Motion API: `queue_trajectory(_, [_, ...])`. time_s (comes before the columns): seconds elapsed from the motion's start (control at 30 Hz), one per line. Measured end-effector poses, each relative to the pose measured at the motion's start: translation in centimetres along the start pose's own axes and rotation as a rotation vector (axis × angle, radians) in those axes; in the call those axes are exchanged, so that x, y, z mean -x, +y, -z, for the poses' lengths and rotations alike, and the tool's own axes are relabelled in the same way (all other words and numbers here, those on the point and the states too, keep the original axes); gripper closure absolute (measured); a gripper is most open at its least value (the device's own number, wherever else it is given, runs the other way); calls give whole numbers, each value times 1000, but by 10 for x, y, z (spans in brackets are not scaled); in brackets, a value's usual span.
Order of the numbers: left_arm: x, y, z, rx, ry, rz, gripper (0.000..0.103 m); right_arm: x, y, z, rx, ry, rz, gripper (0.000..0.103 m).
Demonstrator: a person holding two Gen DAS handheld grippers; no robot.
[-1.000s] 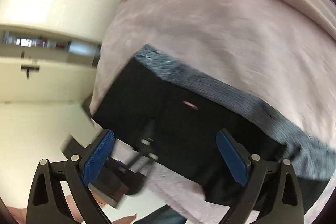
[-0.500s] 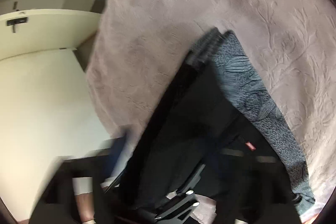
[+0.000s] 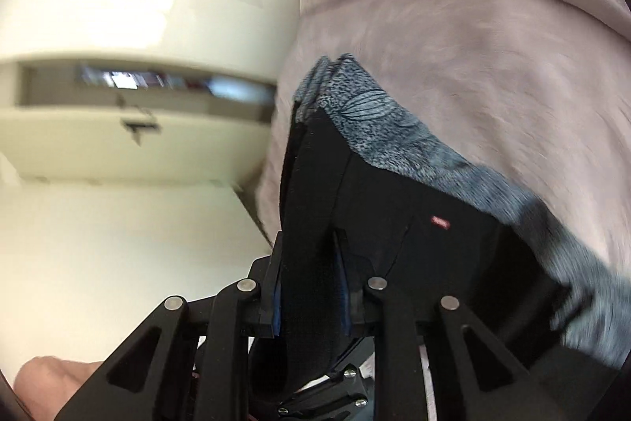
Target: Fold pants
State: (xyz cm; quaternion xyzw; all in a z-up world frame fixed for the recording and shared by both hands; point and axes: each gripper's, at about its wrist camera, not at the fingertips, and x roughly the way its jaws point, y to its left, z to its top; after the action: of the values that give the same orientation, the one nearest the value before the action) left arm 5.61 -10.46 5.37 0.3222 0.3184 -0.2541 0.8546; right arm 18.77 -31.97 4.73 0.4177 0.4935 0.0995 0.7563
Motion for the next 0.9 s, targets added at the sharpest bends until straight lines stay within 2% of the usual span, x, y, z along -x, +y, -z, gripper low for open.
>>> queue_trajectory(0.13, [27, -57, -33, -99, -57, 84, 66, 85, -44, 59, -60, -174, -67, 80])
queue_trajectory(0.23, [38, -107, -51, -182, -71, 158, 66, 135, -86, 106, -118, -271, -73, 80])
queue_trajectory(0.33, [40, -162, -59, -267, -59, 216, 66, 164, -134, 148, -195, -336, -75, 80])
queue_trajectory(0.43, [38, -214, -57, -355, -50, 238, 66, 183, -182, 185, -257, -383, -67, 80])
queue_trajectory(0.53, [33, -257, -51, -414, -30, 259, 66, 191, -229, 212, -326, -406, -67, 80])
queue_trajectory(0.7, [13, -304, -35, -472, 45, 283, 66, 178, -288, 232, -385, -382, -21, 80])
queue_trajectory(0.8, [5, -310, -31, -488, 75, 268, 60, 170, -308, 233, -407, -371, -19, 80])
queue_trajectory(0.9, [5, -296, -32, -453, 112, 323, 53, 167, -309, 234, -411, -393, -19, 76])
